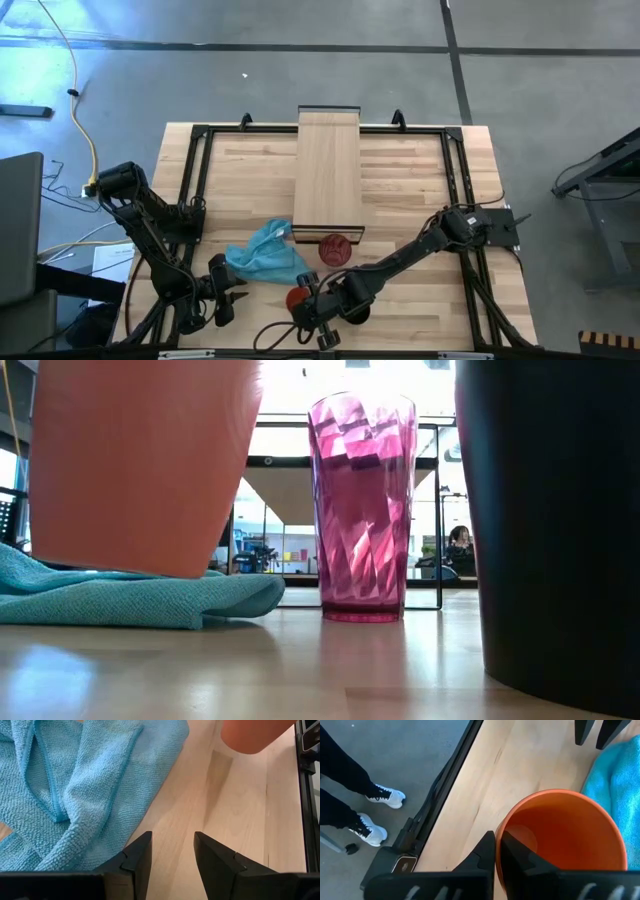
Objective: Stack small to large cups/mugs on shelf
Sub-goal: Put the orange cup on the shelf
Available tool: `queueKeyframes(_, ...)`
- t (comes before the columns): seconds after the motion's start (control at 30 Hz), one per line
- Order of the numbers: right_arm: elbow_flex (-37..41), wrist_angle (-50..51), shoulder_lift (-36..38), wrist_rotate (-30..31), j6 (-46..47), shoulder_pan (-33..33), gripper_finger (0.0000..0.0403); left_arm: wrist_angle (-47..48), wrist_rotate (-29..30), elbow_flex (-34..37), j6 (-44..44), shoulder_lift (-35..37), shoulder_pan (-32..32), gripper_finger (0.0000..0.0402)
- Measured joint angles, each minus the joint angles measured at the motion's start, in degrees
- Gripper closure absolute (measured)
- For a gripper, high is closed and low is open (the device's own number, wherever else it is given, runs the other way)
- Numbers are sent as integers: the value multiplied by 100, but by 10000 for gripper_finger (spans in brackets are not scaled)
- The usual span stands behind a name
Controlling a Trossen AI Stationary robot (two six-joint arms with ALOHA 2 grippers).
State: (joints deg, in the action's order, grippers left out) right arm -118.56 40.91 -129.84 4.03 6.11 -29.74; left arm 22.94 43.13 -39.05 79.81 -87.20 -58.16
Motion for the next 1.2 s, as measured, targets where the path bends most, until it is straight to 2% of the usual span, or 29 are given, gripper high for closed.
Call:
queueKeyframes(0.5, -46, 116, 71, 2, 43, 11, 403, 13, 112, 0, 0, 0, 1, 268)
queueKeyframes(1.0, -1654, 1505, 94, 49, -8, 59, 403, -53, 299, 0, 2, 0, 1, 268)
queueKeyframes(1.2, -1654, 2105, 429, 276, 219, 112, 403, -141, 312, 0, 18, 0, 1, 268)
